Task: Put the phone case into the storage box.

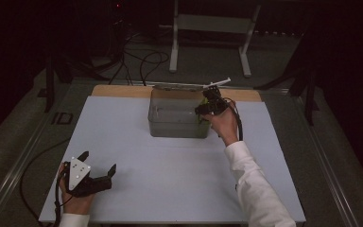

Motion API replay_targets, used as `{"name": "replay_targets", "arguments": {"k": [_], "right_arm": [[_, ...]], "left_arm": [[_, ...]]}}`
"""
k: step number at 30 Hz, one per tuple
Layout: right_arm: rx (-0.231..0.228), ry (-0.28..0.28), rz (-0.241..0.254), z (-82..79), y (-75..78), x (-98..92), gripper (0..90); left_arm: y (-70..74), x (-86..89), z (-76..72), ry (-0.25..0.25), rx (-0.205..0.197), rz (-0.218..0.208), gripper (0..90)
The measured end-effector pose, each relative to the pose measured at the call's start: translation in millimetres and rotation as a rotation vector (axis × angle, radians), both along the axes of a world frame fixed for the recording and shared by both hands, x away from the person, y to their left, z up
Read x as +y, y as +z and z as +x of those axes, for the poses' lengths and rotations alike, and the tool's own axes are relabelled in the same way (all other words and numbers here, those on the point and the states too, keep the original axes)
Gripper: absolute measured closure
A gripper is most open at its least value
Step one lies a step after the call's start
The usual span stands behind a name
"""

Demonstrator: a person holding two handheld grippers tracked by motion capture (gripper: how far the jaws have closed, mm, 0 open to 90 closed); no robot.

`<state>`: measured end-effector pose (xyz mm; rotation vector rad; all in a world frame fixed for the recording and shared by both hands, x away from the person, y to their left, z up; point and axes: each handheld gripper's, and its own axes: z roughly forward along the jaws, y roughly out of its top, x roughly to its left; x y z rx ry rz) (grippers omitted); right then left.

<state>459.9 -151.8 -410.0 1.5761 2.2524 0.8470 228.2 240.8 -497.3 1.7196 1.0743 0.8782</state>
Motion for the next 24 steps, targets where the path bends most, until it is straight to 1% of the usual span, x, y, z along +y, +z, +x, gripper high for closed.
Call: {"name": "replay_targets", "arguments": {"k": [3,6,7,8,9,10,12,14,16,19,20,21,22,23,24], "right_arm": [[-0.049,0.021,0.0,-7.9,-2.8,-2.4,37.2],[-0.097,0.032,-0.002,-16.7,-4.5,-5.6,31.8],[-0.109,0.025,-0.006,-19.9,-4.7,-6.4,31.1],[-0.118,0.021,-0.005,-22.7,-4.7,-7.9,30.9],[-0.122,0.021,0.004,-25.3,-4.4,-9.9,28.6],[-0.13,0.025,0.021,-27.7,-4.4,-12.0,26.8],[-0.149,0.039,0.032,-32.8,-4.8,-15.3,24.0],[-0.173,0.051,0.019,-38.2,-4.7,-17.1,18.6],[-0.198,0.062,0.015,-44.3,-4.4,-18.8,16.7],[-0.235,0.067,0.032,-54.1,-4.4,-23.1,14.5],[-0.242,0.064,0.038,-57.4,-4.1,-24.6,14.2],[-0.242,0.064,0.038,-57.4,-4.1,-24.6,14.2],[-0.255,0.06,0.042,-60.9,-3.8,-26.3,14.1],[-0.285,0.052,0.04,-69.7,-3.6,-29.4,14.0],[-0.306,0.051,0.024,-74.3,-4.2,-30.2,13.8]], "left_arm": [[-0.3,-0.6,0.2,0.0,0.001,0.001,0.0],[-0.3,-0.8,0.2,0.0,0.002,0.001,0.0],[-0.3,-0.9,0.3,0.0,0.002,0.002,0.0],[-0.3,-1.0,0.3,0.0,0.002,0.003,0.0],[-0.4,-1.0,0.3,0.0,0.002,0.002,0.0],[-0.3,-1.0,0.2,0.0,0.001,0.001,0.0],[-0.5,-1.1,0.4,0.0,0.001,0.002,0.0],[-0.5,-1.1,0.4,0.001,0.002,0.003,0.0],[-0.5,-1.1,0.4,0.002,0.002,0.002,0.0],[-0.5,-0.7,0.4,0.004,0.003,-0.002,0.0],[-0.5,-0.6,0.4,0.004,0.003,-0.003,0.0],[-0.5,-0.6,0.4,0.004,0.003,-0.003,0.0],[-0.3,-0.6,0.4,0.004,0.004,-0.003,0.0],[-0.4,-0.5,0.5,0.004,0.004,-0.002,0.0],[-0.5,-0.5,0.8,0.003,0.006,-0.003,0.0]]}}
